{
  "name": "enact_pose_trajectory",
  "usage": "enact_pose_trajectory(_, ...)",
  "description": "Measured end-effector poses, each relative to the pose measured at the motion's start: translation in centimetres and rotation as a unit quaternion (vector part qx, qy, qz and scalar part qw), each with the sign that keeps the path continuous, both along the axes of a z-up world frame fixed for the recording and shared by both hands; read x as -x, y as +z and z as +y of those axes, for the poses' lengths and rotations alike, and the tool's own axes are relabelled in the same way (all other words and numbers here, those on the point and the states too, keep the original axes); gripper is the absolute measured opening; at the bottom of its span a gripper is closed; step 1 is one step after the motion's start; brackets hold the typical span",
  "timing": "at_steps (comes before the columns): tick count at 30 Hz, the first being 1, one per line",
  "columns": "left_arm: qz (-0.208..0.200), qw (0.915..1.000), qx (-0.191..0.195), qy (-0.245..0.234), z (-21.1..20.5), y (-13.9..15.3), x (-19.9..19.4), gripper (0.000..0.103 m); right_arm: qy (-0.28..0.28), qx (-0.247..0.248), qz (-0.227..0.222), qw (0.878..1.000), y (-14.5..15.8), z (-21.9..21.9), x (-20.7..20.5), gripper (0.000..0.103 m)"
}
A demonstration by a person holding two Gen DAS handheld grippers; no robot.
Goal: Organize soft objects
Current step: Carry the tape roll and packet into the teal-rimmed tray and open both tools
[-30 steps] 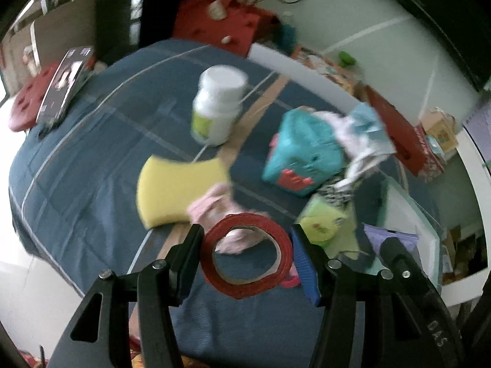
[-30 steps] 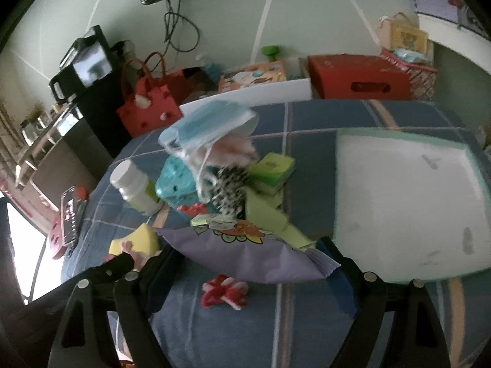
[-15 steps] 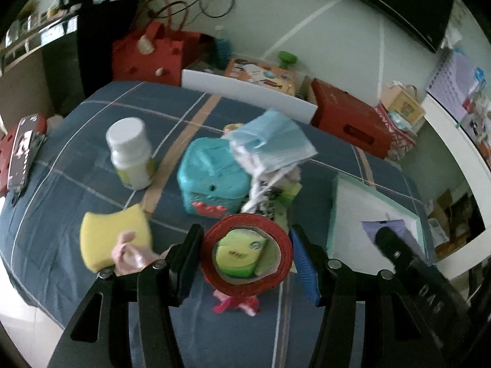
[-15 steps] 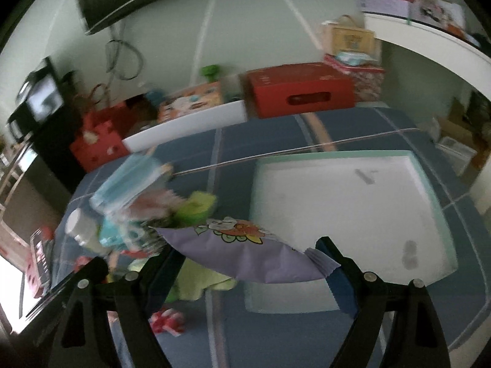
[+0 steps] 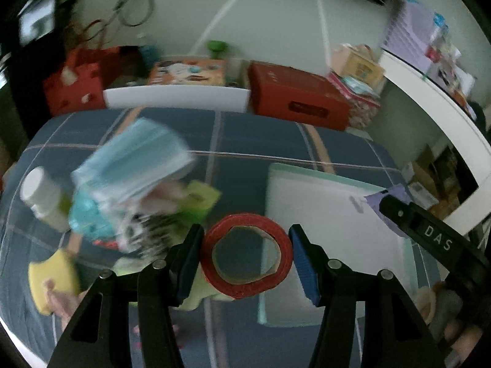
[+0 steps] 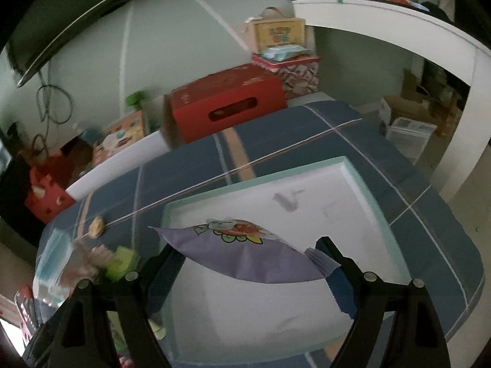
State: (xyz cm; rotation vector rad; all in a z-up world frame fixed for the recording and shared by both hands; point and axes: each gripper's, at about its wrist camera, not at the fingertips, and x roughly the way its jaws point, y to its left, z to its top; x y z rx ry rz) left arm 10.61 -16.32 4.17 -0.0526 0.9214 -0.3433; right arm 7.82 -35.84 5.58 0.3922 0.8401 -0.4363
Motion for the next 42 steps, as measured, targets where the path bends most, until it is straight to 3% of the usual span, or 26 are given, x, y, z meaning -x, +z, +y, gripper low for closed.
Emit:
enact_pose_trajectory(12, 0.018, 0.9967, -0.042, -0.067, -8.1, -3.6, -3.0, 0.059, -0.087, 0.000, 0.061, 0.994, -4.7, -7.1, 0.8, 0.088)
enact_pose_trajectory(19, 0.033, 0.9952, -0.046, -0.080, -10.5, -5.4, -4.1, 0.059, -0.096, -0.008, 0.068, 0.993, -5.6, -8.2, 1.0, 0.088)
enact_pose_trajectory(23, 0.039, 0.9948, -0.042, -0.084, -10.9, -6.1, -4.5, 0.061, -0.094, -0.010, 0.065, 0.993, -5.5, -8.1, 1.0, 0.088)
enact_pose_trajectory(25, 0.037, 0.9951, -0.036, -0.084, -10.9, -6.1, -4.5, 0.074, -0.091, -0.009, 0.063, 0.994, -5.3, -8.0, 0.9, 0.088)
enact_pose_trajectory(29, 0.036, 0.9956, -0.029, -0.081, -10.6, -6.0, -4.5, 0.075, -0.088, -0.009, 0.060, 0.994, -5.0, -7.8, 1.0, 0.090)
enact_pose_trajectory(31, 0.038, 0.9962, -0.020, -0.076, -10.1, -5.8, -4.6, 0.083, -0.088, -0.010, 0.057, 0.994, -4.8, -7.7, 1.1, 0.092)
enact_pose_trajectory(33, 0.036, 0.9968, -0.015, -0.070, -9.6, -5.6, -4.5, 0.083, -0.089, -0.010, 0.051, 0.995, -4.5, -7.6, 1.3, 0.094)
enact_pose_trajectory(35, 0.034, 0.9973, -0.016, -0.063, -9.0, -5.4, -4.5, 0.083, -0.093, -0.009, 0.047, 0.995, -4.2, -7.6, 1.5, 0.103)
enact_pose_trajectory(42, 0.033, 0.9986, -0.015, -0.039, -6.9, -4.8, -4.3, 0.083, -0.096, -0.015, 0.032, 0.995, -3.4, -7.6, 2.1, 0.103)
